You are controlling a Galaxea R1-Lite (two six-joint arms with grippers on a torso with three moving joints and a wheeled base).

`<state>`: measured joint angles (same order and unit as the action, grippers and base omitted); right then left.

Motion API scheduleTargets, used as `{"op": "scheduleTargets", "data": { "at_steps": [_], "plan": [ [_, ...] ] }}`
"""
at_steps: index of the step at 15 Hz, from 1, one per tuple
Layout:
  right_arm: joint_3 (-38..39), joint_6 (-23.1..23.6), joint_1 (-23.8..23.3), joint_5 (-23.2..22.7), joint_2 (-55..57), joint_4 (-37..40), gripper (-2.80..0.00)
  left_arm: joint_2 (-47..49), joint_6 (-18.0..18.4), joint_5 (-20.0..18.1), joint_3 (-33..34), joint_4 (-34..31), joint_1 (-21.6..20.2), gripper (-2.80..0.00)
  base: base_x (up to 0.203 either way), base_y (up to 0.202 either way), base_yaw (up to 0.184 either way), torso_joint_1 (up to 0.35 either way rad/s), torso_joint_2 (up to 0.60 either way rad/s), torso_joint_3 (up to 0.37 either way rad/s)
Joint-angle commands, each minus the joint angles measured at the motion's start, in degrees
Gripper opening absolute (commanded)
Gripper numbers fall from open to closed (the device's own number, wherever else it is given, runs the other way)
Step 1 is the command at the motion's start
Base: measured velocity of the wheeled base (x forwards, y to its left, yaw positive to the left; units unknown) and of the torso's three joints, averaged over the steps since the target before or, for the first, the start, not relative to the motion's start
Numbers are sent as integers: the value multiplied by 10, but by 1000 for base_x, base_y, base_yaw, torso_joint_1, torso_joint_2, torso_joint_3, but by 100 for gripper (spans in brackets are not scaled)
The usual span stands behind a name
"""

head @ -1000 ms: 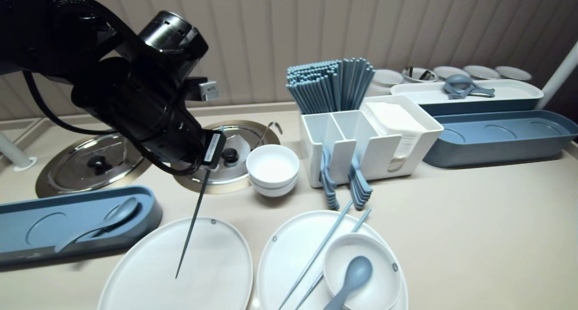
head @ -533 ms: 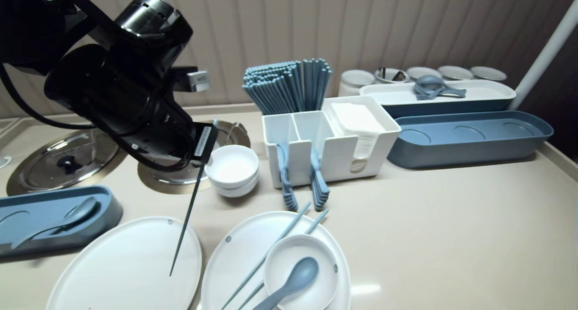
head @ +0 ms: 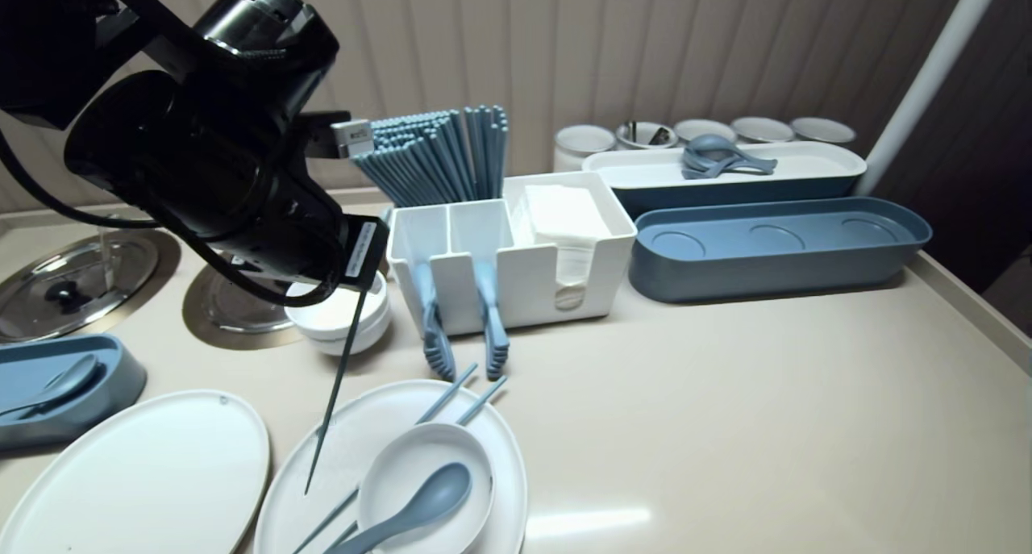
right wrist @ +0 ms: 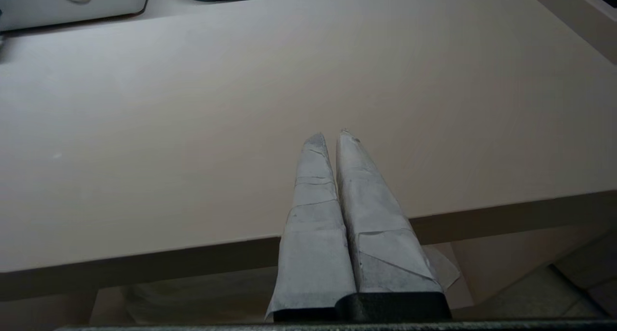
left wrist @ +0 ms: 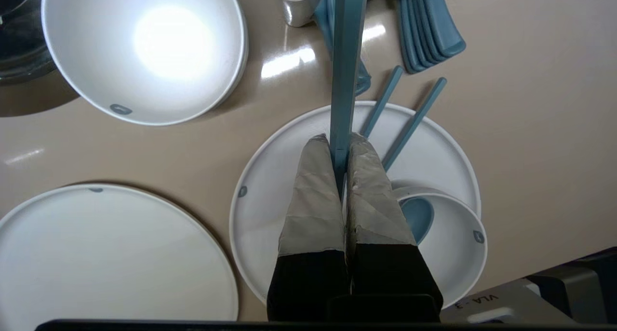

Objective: Put the chopsticks back from the plate

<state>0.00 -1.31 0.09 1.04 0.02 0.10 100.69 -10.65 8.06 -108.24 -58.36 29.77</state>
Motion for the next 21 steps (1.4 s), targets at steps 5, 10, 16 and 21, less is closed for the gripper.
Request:
{"op": "scheduleTargets", "data": {
  "at_steps": [5,10,16,21],
  "plan": [
    [0,0,0,-1,0,0,-280,-15,-29,-3,-1,127,0,-280,0,0,0,0,0,0],
    [0,0,0,0,0,0,-280,10,-40,2,-27,326,0,-280,0,0,0,0,0,0],
    [0,0,0,-1,0,0,-280,62,-67,80,-27,546,0,-280,0,0,0,0,0,0],
    [0,0,0,-1,0,0,-280,95,-74,94,-29,642,0,-280,0,0,0,0,0,0]
  ]
}}
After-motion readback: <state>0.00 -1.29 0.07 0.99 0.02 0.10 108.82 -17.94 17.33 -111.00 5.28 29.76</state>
